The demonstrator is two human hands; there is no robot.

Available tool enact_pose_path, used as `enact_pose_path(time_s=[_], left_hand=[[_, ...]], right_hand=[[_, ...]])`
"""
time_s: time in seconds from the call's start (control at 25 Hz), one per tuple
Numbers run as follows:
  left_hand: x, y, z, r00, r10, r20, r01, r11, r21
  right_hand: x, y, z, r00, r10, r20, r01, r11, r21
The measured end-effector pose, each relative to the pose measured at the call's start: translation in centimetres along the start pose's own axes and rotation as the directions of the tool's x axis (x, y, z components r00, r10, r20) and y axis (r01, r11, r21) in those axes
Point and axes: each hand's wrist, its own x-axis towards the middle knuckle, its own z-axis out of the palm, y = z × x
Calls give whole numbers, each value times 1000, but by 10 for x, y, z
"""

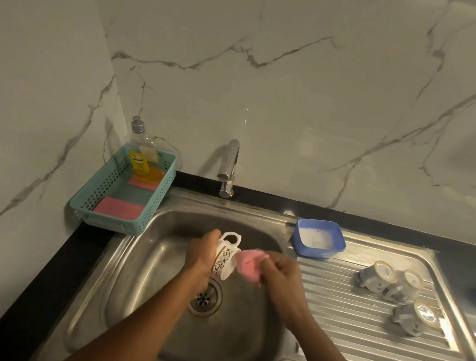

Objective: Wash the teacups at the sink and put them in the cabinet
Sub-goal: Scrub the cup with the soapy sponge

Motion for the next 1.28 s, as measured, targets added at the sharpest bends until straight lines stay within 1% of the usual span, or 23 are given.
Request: enact_pose_path(time_s=[0.04,0.08,0.12,0.2,0.28,0.32,0.36,0.44,0.52,0.6,0.64,0.68,0.72,0.8,0.84,0.92,1.0,1.08,1.12,1.16,1.2,1.24,1.28], left_hand=[[2,0,-2,1000,15,-9,-15,1000,10],[1,0,-4,1000,23,-12,-23,999,27],[-1,-1,-4,999,34,-14,-33,998,54],[-5,-3,-1,996,88,-4,-87,990,114],[-7,-1,4,984,179,17,-179,967,179],[-5,2,5,975,223,17,-221,954,201],[-1,4,6,966,257,10,-252,941,225],[2,10,7,955,298,7,-287,916,281],[2,12,7,957,289,21,-279,902,329],[1,8,5,958,280,53,-279,882,381],[-1,7,5,955,287,73,-291,863,412],[-2,5,6,948,308,85,-313,843,437],[-2,4,7,938,335,86,-336,823,458],[-1,4,11,925,379,41,-349,798,491],[1,6,12,924,383,-2,-332,803,494],[3,10,9,923,382,-53,-310,815,490],[4,8,8,931,365,-8,-317,820,477],[2,6,10,943,333,24,-306,833,462],[2,3,12,952,304,36,-291,863,413],[2,0,13,957,285,44,-282,895,346],[2,-1,12,961,273,43,-274,922,274],[3,0,12,965,262,31,-262,943,204],[5,1,9,968,250,8,-248,957,148]], right_hand=[[2,1,-4,989,133,-58,-123,979,162],[6,1,-8,971,219,-96,-186,945,271],[11,0,-9,963,235,-131,-191,941,280],[18,-8,-6,983,123,-132,-109,988,109],[19,-15,4,998,-41,43,47,985,-163],[18,-19,10,987,-89,136,123,954,-272],[20,-19,14,975,-134,178,190,918,-349],[28,-18,17,952,-249,180,302,863,-405],[37,-10,16,910,-351,221,415,787,-457],[42,0,16,868,-386,312,496,689,-528],[44,4,17,869,-379,319,495,661,-564],[43,3,19,901,-335,276,434,680,-592],[40,2,23,943,-271,193,332,743,-581],[33,3,33,991,-131,0,120,906,-405],[28,4,37,994,-104,-39,88,950,-299],[16,9,40,990,-137,10,135,951,-278],[17,12,34,984,-163,78,180,899,-399],[28,9,32,994,-110,5,100,887,-450],[35,4,33,996,-14,-88,-23,916,-400],[41,2,35,979,124,-162,-163,954,-252],[44,0,39,947,267,-177,-279,959,-48],[41,-2,43,918,374,-136,-356,924,140],[35,-1,49,900,430,-65,-399,877,266]])
